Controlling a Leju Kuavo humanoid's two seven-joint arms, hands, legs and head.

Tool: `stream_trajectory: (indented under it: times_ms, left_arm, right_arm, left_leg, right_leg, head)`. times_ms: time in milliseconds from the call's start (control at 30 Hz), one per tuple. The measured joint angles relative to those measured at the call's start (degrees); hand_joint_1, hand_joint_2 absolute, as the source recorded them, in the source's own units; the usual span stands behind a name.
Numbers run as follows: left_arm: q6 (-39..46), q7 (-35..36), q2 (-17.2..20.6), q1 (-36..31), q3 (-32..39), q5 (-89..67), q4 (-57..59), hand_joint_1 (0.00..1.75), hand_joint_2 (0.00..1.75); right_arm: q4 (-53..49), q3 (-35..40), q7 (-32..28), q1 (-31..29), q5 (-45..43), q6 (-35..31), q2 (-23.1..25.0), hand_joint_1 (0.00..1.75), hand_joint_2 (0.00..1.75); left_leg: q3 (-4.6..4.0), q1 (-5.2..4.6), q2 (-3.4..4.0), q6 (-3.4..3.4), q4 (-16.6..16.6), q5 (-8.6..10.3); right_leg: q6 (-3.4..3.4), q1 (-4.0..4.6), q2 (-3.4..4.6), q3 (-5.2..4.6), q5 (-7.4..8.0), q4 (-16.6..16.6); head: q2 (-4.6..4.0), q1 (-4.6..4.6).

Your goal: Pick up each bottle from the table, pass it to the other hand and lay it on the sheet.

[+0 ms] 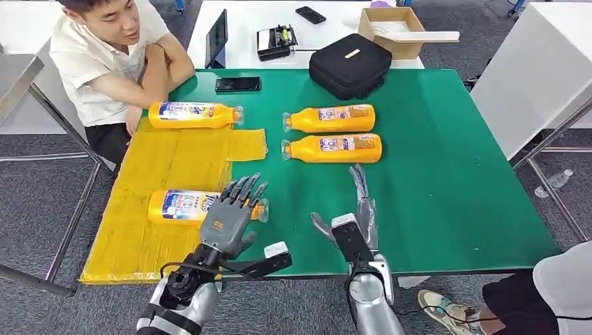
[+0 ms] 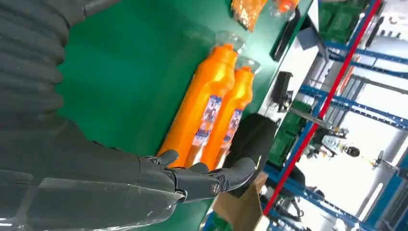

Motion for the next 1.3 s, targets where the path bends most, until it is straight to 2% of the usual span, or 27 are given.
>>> stream_trajectory:
  times_ms: [267, 367, 400, 467, 500, 567, 667, 800, 900, 967, 1033, 1100, 1200, 1300]
  left_arm:
    - [3.82, -1.25, 0.02, 5.12, -5.65, 1.9, -12.85, 0.0, 1.75]
    - [5.98, -1.7, 0.04, 6.52, -6.61, 4.34, -16.22, 0.0, 1.75]
    - [6.29, -1.95, 0.04, 6.82, -6.65, 5.32, -16.91, 0.0, 1.75]
    - [6.23, -3.32, 0.04, 7.77, -6.52, 9.96, -18.5, 0.0, 1.75]
    - [5.34, -4.56, 0.04, 8.38, -6.26, 14.26, -19.17, 0.0, 1.75]
    - [2.3, -7.14, -0.02, 10.09, -4.75, 24.11, -20.53, 0.0, 1.75]
    - [-2.06, -8.42, -0.44, 12.5, -2.19, 30.74, -21.8, 0.0, 1.75]
    - [-6.35, -8.22, -1.16, 14.41, 0.3, 34.69, -22.76, 0.0, 1.75]
    - [-7.72, -7.65, -1.44, 15.14, 1.35, 36.9, -23.11, 0.0, 1.75]
    - [-7.83, -7.36, -1.66, 15.45, 1.99, 37.77, -23.38, 0.0, 1.75]
    - [-7.85, -7.3, -1.9, 15.76, 2.51, 37.79, -23.59, 0.0, 1.75]
    - [-8.22, -7.3, -1.9, 15.81, 2.6, 37.97, -23.7, 0.0, 1.75]
    - [-8.37, -7.63, -1.9, 15.79, 2.55, 37.81, -23.7, 0.0, 1.75]
    - [-8.37, -7.82, -1.9, 15.78, 2.47, 37.42, -23.7, 0.0, 1.75]
  right_arm:
    - [-4.57, -0.76, 0.04, 2.39, 1.29, -2.05, 0.11, 0.0, 1.75]
    - [-6.82, -1.03, 0.11, 3.62, -0.22, 0.18, 0.59, 0.0, 1.75]
    - [-7.37, -0.98, 0.5, 3.94, -1.36, 2.13, 0.59, 0.0, 0.0]
    - [-8.63, -0.98, 1.84, 4.86, -7.45, 9.29, 0.59, 0.0, 0.0]
    - [-9.3, -1.01, 2.32, 5.6, -12.23, 13.64, 0.59, 0.0, 1.75]
    - [-11.27, -1.11, 3.17, 7.55, -19.61, 18.58, 0.63, 0.0, 1.75]
    - [-15.92, -1.92, 4.0, 10.2, -18.68, 16.71, 1.25, 0.0, 1.75]
    - [-22.36, -2.8, 2.4, 11.85, -5.91, 6.81, 1.73, 0.0, 1.75]
    - [-24.94, -2.95, 3.72, 12.42, 1.73, 2.49, 1.7, 0.0, 1.75]
    - [-25.4, -3.1, 6.37, 12.51, 7.45, -0.58, 1.57, 0.0, 1.75]
    - [-25.37, -3.28, 10.72, 12.57, 17.92, -4.33, 1.0, 0.0, 1.75]
    - [-25.07, -3.45, 13.26, 12.61, 24.81, -6.99, 0.24, 0.0, 1.75]
    - [-23.67, -3.45, 15.8, 12.58, 31.44, -9.6, -1.82, 0.0, 1.75]
    - [-22.42, -3.19, 16.85, 12.57, 34.07, -10.43, -3.54, 0.0, 1.75]
  left_leg:
    - [-0.07, 0.0, 0.0, 0.0, 0.0, -0.01]
    - [-0.07, 0.0, 0.0, 0.0, 0.0, -0.01]
    - [-0.07, 0.0, 0.0, 0.0, 0.0, -0.01]
    - [-0.06, 0.0, 0.01, 0.0, -0.01, -0.02]
    - [-0.06, 0.0, 0.0, 0.0, -0.01, -0.02]
    - [-0.07, 0.0, -0.01, 0.0, -0.01, -0.02]
    - [-0.13, 0.0, 0.01, -0.02, -0.01, -0.05]
    - [-0.16, 0.0, 0.01, -0.02, -0.01, -0.05]
    - [-0.15, 0.0, 0.03, -0.02, -0.01, -0.05]
    - [-0.14, 0.0, 0.03, -0.02, -0.01, -0.04]
    - [-0.14, 0.0, 0.03, -0.03, -0.01, -0.04]
    - [-0.14, 0.0, 0.02, -0.03, -0.01, -0.04]
    - [-0.15, 0.0, 0.02, -0.02, -0.01, -0.04]
    - [-0.16, -0.01, 0.02, -0.02, -0.01, -0.05]
  right_leg:
    - [0.0, 0.0, 0.0, -0.05, 0.0, -0.01]
    - [0.0, 0.0, 0.0, -0.06, 0.0, -0.01]
    - [0.0, 0.0, 0.0, -0.05, 0.0, -0.01]
    - [0.0, 0.01, 0.0, -0.06, 0.0, -0.01]
    - [-0.01, 0.01, 0.0, -0.06, -0.01, -0.01]
    - [-0.01, 0.0, -0.01, -0.08, -0.02, -0.01]
    - [-0.01, 0.0, 0.0, -0.15, -0.03, 0.0]
    - [-0.01, -0.01, 0.0, -0.21, -0.03, -0.02]
    - [-0.01, -0.01, 0.01, -0.21, -0.02, -0.02]
    - [-0.01, 0.0, 0.0, -0.21, -0.01, -0.02]
    - [-0.01, 0.0, 0.0, -0.2, -0.01, -0.01]
    - [-0.01, 0.0, 0.0, -0.19, -0.01, -0.01]
    - [-0.01, -0.01, 0.0, -0.18, -0.01, -0.01]
    - [-0.01, -0.01, 0.0, -0.19, -0.01, -0.02]
  head:
    - [0.0, 0.02]
    - [0.0, 0.0]
    - [0.0, 0.0]
    - [0.0, 0.0]
    - [0.0, 0.0]
    - [0.0, 0.0]
    - [0.0, 0.0]
    - [0.0, 0.0]
    - [0.0, 0.0]
    - [0.0, 0.0]
    - [0.0, -0.02]
    - [0.0, 0.0]
    - [0.0, 0.0]
    - [0.0, 0.0]
